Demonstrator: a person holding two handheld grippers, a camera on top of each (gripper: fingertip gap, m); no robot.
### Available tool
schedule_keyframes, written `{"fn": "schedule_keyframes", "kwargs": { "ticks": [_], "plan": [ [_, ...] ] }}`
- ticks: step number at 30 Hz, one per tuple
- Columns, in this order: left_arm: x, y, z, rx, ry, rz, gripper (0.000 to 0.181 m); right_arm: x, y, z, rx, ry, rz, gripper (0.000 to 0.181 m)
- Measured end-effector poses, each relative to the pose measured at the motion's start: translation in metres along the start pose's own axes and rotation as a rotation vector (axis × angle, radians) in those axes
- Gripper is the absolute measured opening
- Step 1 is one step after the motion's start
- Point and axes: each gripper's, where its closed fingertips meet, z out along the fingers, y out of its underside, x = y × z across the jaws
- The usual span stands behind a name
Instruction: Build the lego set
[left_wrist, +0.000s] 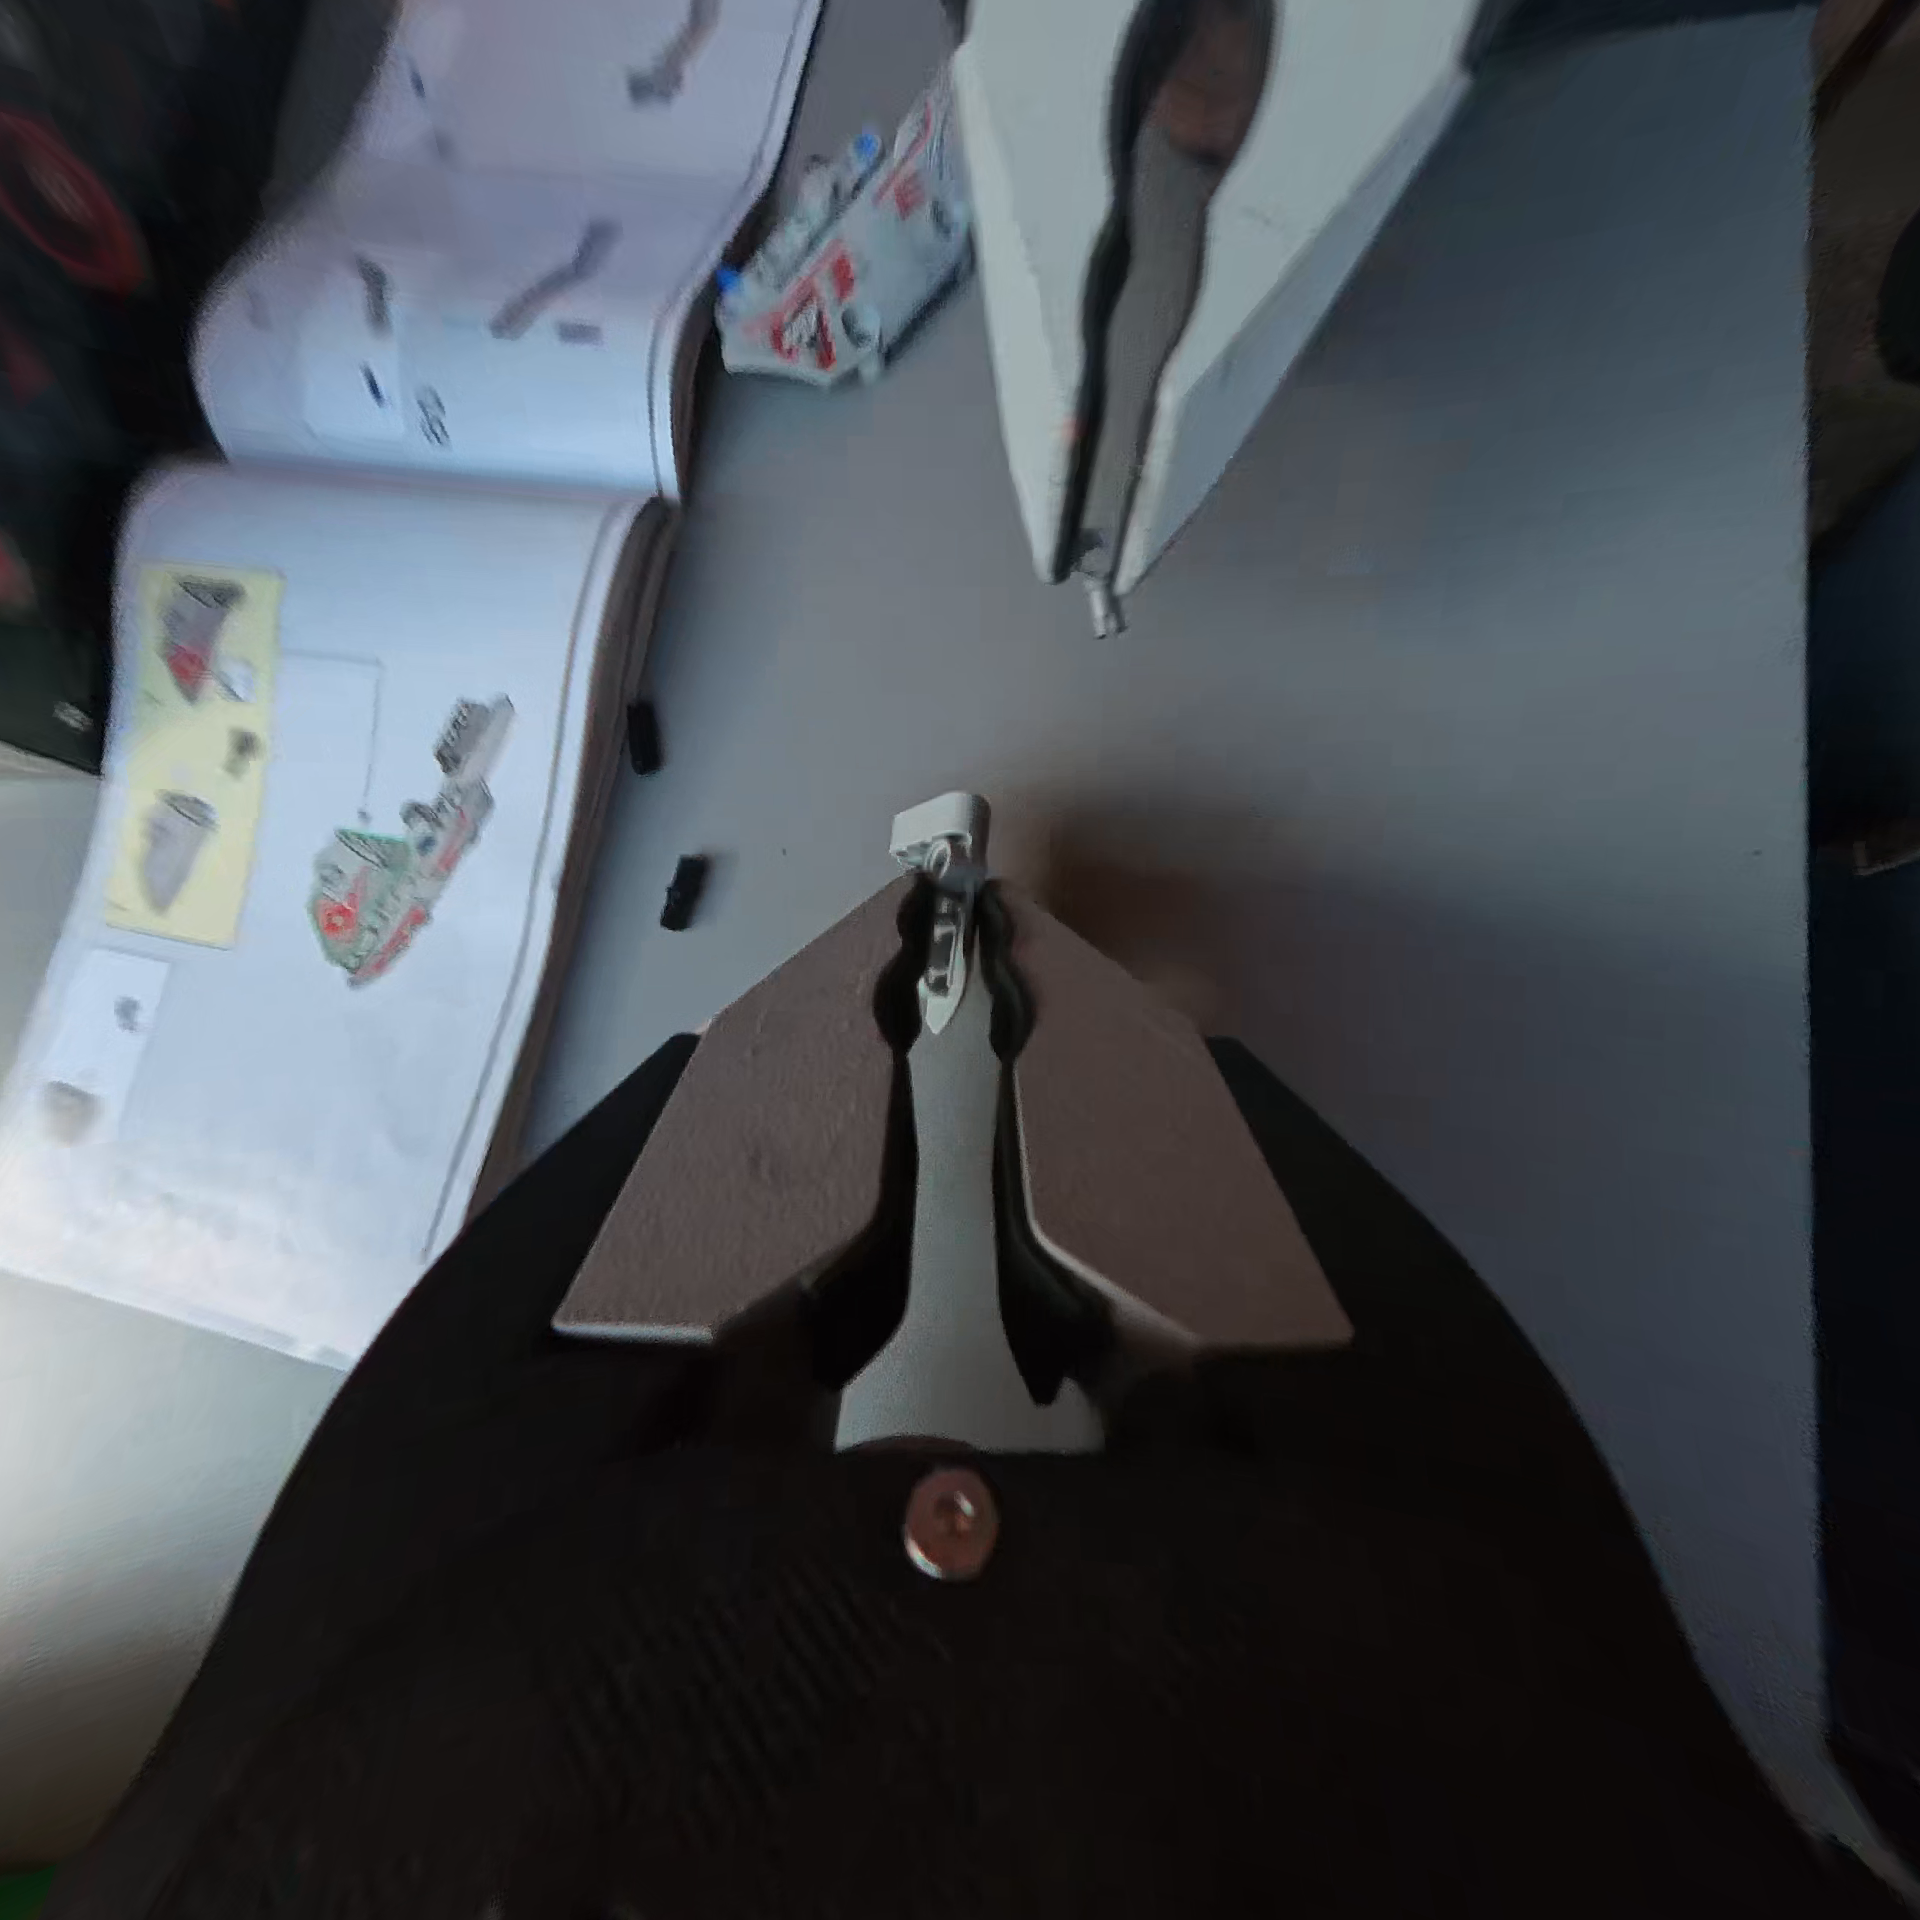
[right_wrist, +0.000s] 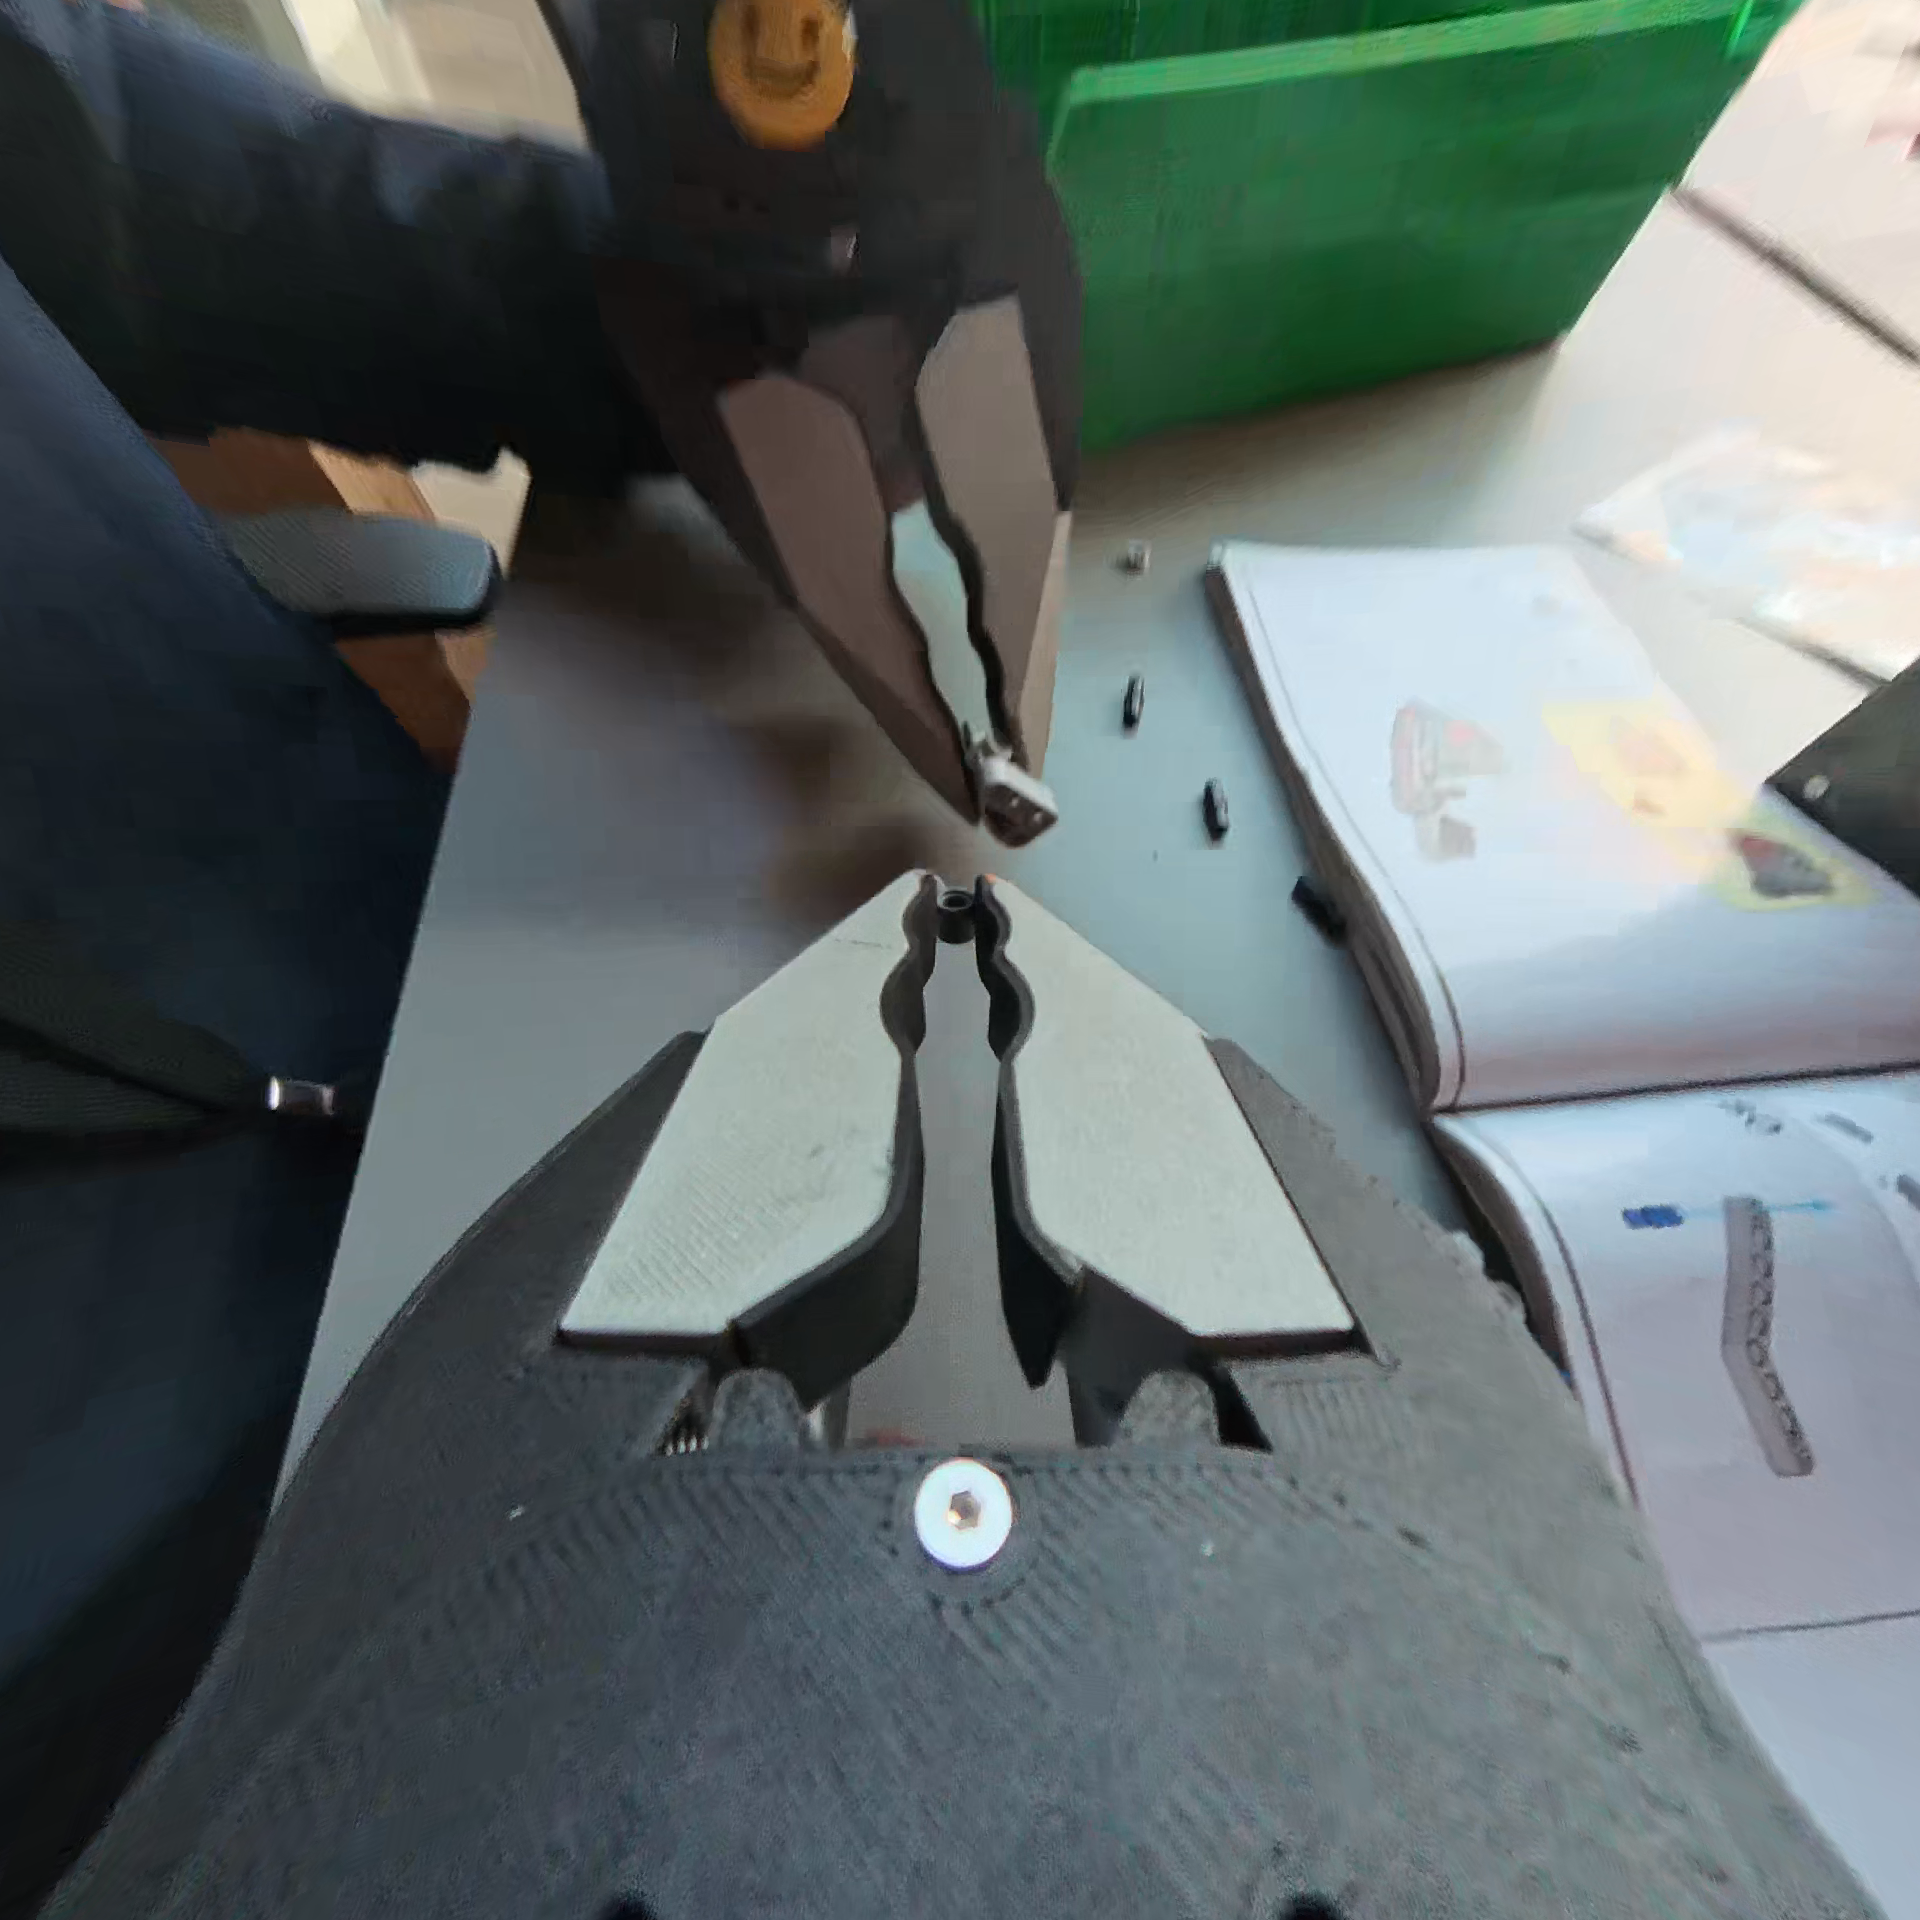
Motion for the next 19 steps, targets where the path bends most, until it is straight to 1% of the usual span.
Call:
{"fn": "schedule_keyframes", "kwargs": {
  "ticks": [1,3,4,6,9,11,13,15,19],
  "plan": [
    [0.001,-0.010,-0.006,0.080,-0.059,0.063,0.005,-0.001,-0.012,-0.003,0.065,-0.007,-0.007,0.004],
    [0.008,-0.026,-0.019,0.229,-0.147,0.135,0.005,-0.001,-0.030,-0.010,0.149,-0.024,-0.005,0.003],
    [0.011,-0.031,-0.022,0.280,-0.179,0.141,0.005,0.001,-0.036,-0.012,0.174,-0.020,0.002,0.003],
    [0.012,-0.035,-0.028,0.328,-0.236,0.126,0.005,0.004,-0.043,-0.011,0.192,-0.024,0.058,0.004],
    [0.016,-0.051,-0.051,0.466,-0.292,0.122,0.005,-0.001,-0.046,-0.003,0.183,-0.078,0.192,0.003],
    [0.017,-0.055,-0.060,0.528,-0.316,0.129,0.005,-0.004,-0.052,-0.001,0.201,-0.077,0.215,0.004],
    [0.018,-0.059,-0.067,0.565,-0.352,0.152,0.005,-0.013,-0.070,-0.006,0.281,-0.079,0.180,0.003],
    [0.021,-0.065,-0.074,0.623,-0.344,0.164,0.005,-0.017,-0.083,-0.012,0.331,-0.037,0.122,0.003],
    [0.024,-0.073,-0.087,0.719,-0.311,0.147,0.005,-0.017,-0.089,-0.014,0.347,0.044,0.054,0.003]
  ]
}}
